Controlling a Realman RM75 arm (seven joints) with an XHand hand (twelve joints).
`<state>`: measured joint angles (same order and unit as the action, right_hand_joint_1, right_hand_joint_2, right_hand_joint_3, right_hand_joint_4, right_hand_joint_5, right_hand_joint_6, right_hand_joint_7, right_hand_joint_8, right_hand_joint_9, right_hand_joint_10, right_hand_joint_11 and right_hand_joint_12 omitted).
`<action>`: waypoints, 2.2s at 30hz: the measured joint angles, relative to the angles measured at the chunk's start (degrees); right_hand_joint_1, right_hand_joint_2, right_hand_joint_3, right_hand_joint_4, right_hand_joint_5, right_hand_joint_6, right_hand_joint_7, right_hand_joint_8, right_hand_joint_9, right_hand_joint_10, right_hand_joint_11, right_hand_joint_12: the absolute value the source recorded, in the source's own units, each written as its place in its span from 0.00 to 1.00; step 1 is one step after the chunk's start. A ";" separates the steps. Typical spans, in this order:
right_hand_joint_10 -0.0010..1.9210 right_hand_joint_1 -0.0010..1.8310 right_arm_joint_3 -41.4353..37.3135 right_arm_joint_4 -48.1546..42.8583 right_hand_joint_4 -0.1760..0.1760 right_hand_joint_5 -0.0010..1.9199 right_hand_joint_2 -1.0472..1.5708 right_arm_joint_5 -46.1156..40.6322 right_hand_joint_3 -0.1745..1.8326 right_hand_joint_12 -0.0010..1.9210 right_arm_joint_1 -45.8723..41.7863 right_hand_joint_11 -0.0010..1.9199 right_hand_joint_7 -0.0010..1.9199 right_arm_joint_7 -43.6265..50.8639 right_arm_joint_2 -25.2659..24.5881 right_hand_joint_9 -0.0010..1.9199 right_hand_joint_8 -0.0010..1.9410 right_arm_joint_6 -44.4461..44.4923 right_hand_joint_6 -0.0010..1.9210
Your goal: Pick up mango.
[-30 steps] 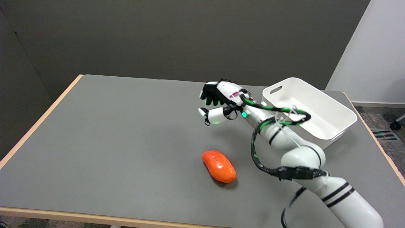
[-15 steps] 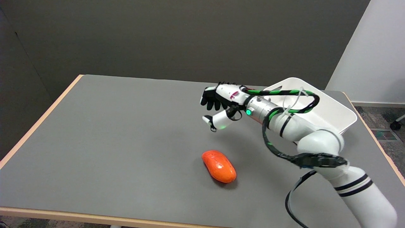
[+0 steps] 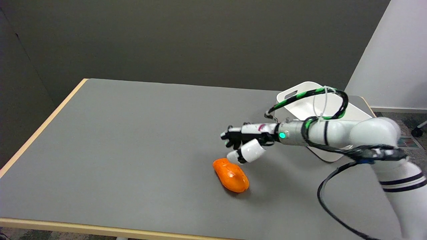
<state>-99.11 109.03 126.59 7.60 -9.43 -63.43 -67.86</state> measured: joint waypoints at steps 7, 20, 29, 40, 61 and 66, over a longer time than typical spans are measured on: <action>0.46 0.21 -5.68 1.10 0.00 0.00 0.69 -7.47 0.49 0.85 0.63 0.18 0.08 -2.16 3.70 0.08 0.23 -13.58 0.13; 0.48 0.19 -16.64 1.77 0.00 0.00 0.69 -28.01 0.47 0.87 -1.70 0.22 0.09 -3.95 8.45 0.07 0.23 -17.39 0.14; 0.34 0.20 -19.14 1.90 0.00 0.00 0.67 -35.12 0.55 0.60 -3.70 0.00 0.02 -2.18 8.39 0.00 0.17 -15.36 0.07; 0.32 0.24 -13.35 -2.49 0.02 0.00 0.67 -45.99 0.55 0.59 -3.89 0.00 0.02 7.75 7.65 0.00 0.17 -11.39 0.07; 0.38 0.09 -4.42 -1.38 0.00 0.00 0.68 -11.81 0.54 0.71 -1.22 0.11 0.00 7.78 4.05 0.00 0.14 -11.05 0.00; 0.34 0.11 -2.44 -0.62 0.00 0.00 0.66 -0.06 0.52 0.70 -0.26 0.10 0.00 4.16 2.08 0.00 0.08 -13.51 0.00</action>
<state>-101.55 108.41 126.53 7.35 -5.28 -61.35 -81.37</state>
